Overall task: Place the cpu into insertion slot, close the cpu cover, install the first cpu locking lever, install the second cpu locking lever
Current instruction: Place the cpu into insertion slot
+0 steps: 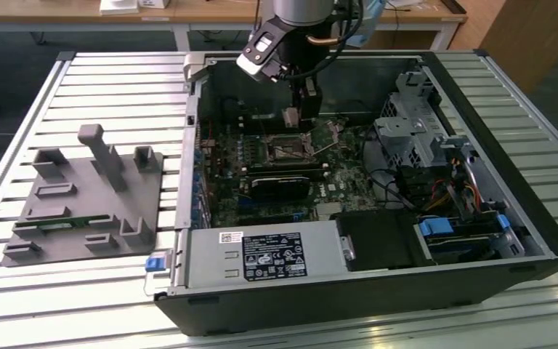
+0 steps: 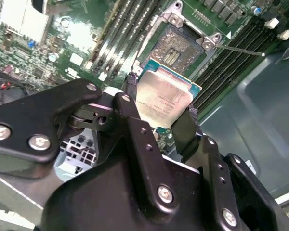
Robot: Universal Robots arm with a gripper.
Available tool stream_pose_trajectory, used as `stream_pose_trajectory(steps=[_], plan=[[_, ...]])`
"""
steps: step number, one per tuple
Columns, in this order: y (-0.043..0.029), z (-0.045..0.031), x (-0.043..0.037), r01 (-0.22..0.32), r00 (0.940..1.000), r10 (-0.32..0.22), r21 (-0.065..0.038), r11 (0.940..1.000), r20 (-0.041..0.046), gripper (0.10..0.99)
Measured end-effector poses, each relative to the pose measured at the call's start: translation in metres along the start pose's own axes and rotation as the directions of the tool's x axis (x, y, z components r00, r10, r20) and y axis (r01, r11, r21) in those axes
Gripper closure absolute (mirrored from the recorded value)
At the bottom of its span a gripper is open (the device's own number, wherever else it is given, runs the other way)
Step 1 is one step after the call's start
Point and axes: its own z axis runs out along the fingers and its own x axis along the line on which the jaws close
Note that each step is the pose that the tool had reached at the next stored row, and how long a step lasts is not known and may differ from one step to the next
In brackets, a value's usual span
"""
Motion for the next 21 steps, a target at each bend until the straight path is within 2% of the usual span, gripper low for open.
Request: stream_pose_trajectory(steps=[8,9,10,14,18,21], plan=[[-0.0023,0.0086,0.0057,0.000,1.0000,0.000,0.000,1.0000,0.0000,0.549],[-0.0033,0.0107,0.0060,0.000,1.0000,0.000,0.000,1.0000,0.0001,0.549],[-0.0038,0.0167,0.0064,0.000,1.0000,0.000,0.000,1.0000,0.0001,0.549],[-0.0042,0.0198,0.0067,-0.006,1.0000,0.006,0.000,1.0000,0.0025,0.549],[-0.0057,0.0320,0.0100,-0.011,0.9999,0.011,0.000,0.9999,0.0031,0.549],[-0.0119,0.0371,0.0102,-0.014,0.9999,0.014,0.000,0.9999,0.0034,0.549]])
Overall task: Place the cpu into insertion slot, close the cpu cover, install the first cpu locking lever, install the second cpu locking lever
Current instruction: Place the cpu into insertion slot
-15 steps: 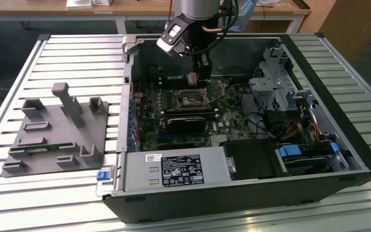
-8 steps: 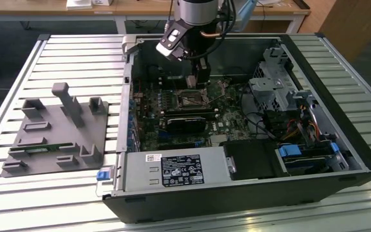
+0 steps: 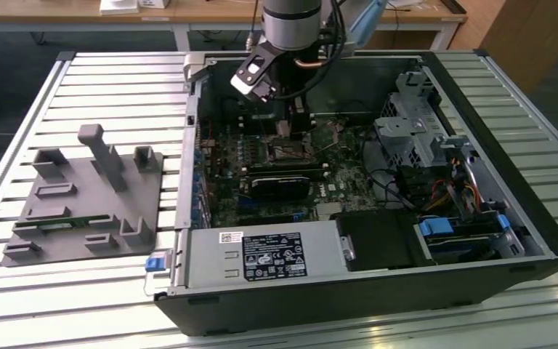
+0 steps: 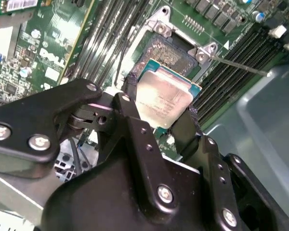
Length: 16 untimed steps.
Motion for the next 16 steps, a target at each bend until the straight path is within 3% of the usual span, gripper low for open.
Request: stream_pose_trajectory(steps=[7,12,16], plan=[[-0.0016,0.0116,0.0004,0.000,1.0000,0.000,0.000,1.0000,0.0007,0.549],[-0.0018,0.0125,0.0004,0.001,0.9999,-0.001,0.000,1.0000,0.0104,0.549],[-0.0017,0.0131,0.0006,0.001,0.9999,-0.001,0.000,1.0000,0.0107,0.549]])
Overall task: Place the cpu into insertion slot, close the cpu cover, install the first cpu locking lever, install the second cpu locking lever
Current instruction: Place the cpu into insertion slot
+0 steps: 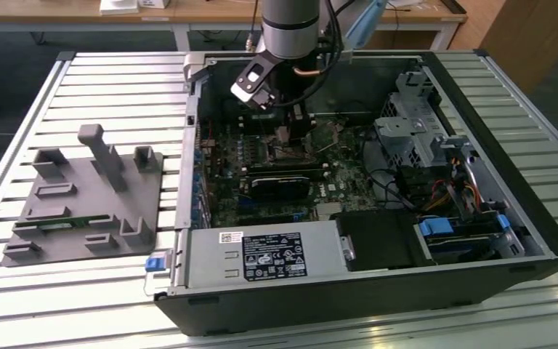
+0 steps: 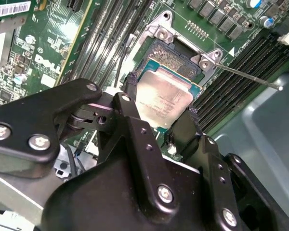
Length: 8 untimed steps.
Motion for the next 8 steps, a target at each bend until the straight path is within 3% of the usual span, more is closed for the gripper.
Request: stream_pose_trajectory(steps=[8], plan=[[-0.0007,0.0084,0.0006,-0.002,1.0000,0.002,0.000,1.0000,0.0002,0.549]])
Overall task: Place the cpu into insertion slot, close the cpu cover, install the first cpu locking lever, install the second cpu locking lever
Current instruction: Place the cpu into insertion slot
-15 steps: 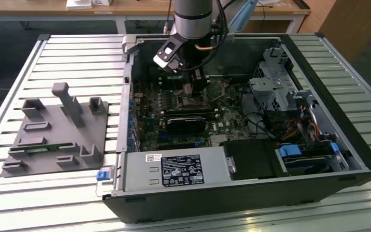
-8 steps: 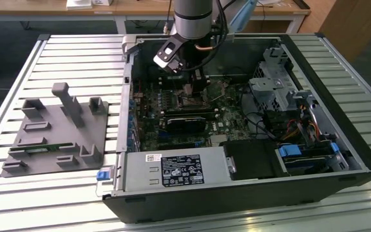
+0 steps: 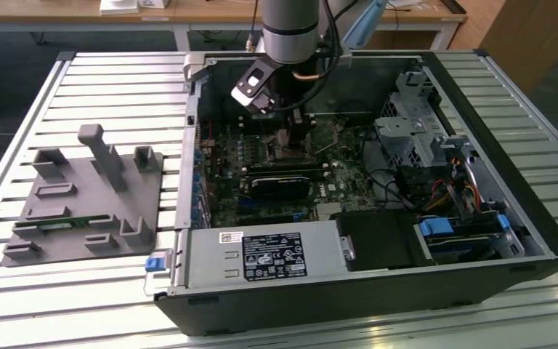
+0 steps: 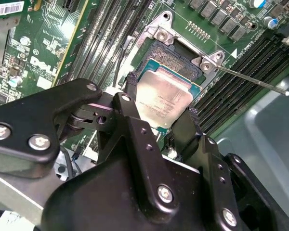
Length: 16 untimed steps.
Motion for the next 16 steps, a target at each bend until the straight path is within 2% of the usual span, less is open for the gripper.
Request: stream_pose_trajectory(steps=[4,11,12,16], plan=[[-0.0003,0.0034,0.0000,-0.002,1.0000,0.002,0.000,1.0000,0.0002,0.549],[-0.0005,0.0047,0.0001,-0.003,1.0000,0.003,0.000,1.0000,0.0004,0.549],[-0.0008,0.0084,0.0002,-0.008,1.0000,0.008,0.000,1.0000,0.0006,0.549],[-0.0008,0.0084,0.0002,-0.008,1.0000,0.008,0.000,1.0000,0.0009,0.549]])
